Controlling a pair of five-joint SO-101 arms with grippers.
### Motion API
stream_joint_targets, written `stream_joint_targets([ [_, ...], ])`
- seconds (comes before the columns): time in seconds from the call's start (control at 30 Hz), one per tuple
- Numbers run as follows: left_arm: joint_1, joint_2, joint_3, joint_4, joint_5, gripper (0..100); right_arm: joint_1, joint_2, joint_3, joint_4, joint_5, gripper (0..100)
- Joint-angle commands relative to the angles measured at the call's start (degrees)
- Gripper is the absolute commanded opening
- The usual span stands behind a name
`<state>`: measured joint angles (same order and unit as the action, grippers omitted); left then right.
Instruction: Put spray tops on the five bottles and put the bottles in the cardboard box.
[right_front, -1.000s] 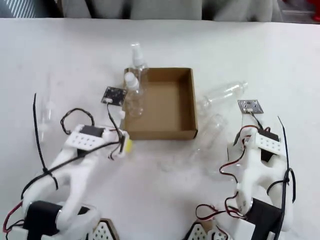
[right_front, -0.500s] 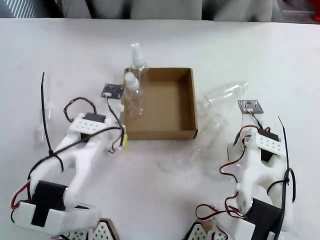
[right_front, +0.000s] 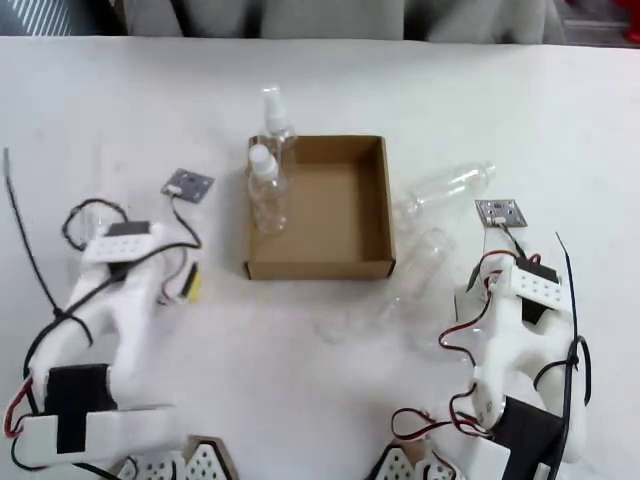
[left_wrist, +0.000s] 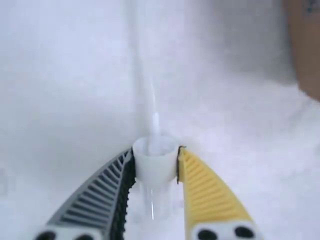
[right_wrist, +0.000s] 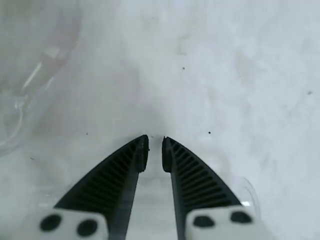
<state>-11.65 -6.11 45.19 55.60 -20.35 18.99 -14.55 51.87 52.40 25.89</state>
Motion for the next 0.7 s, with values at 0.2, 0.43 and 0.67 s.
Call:
stream_joint_targets([
  [0.2,-9.19,-0.22,-3.69,9.23,-29.36,2,0.22,-0.75,-0.35,-1.89,0.53,3.4],
  [0.43,-9.27,-0.22,-3.08,10.11,-34.02,18,0.31,-0.75,-0.26,-1.89,0.53,3.4],
  [0.67,-10.33,-0.31,-5.98,11.52,-32.00,23,0.31,-0.75,-0.26,-1.98,0.53,3.4],
])
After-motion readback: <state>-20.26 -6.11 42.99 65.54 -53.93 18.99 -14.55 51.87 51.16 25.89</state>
